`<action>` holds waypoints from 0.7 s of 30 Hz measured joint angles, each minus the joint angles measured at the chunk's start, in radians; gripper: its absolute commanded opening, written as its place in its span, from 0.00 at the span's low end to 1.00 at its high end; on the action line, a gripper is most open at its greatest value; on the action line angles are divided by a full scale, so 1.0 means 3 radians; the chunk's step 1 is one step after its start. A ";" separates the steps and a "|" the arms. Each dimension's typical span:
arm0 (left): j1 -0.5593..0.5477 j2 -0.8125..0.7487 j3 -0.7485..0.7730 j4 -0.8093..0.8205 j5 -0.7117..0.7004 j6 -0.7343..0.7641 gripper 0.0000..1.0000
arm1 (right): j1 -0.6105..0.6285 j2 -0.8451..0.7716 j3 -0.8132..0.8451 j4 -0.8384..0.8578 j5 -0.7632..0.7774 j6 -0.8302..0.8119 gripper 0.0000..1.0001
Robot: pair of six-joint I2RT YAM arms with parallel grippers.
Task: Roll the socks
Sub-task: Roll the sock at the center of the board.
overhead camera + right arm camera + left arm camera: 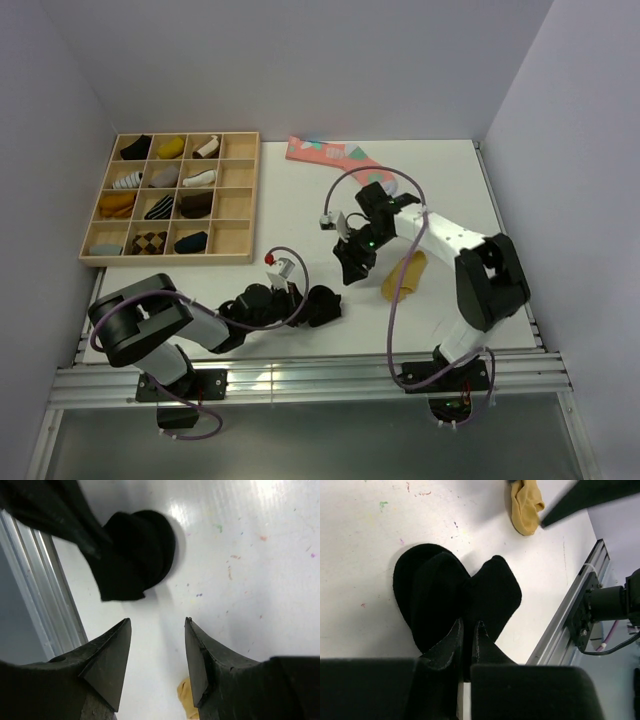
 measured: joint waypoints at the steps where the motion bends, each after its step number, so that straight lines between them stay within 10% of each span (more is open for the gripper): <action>1: 0.0029 0.0000 -0.0003 -0.0004 0.0031 -0.0036 0.00 | 0.0000 -0.0131 -0.0120 0.0066 0.0032 -0.0014 0.56; 21: 0.0680 0.0519 0.0161 0.0201 0.1125 -0.0736 0.00 | 0.0935 -0.1766 -0.1845 0.1517 0.0791 -0.0495 0.68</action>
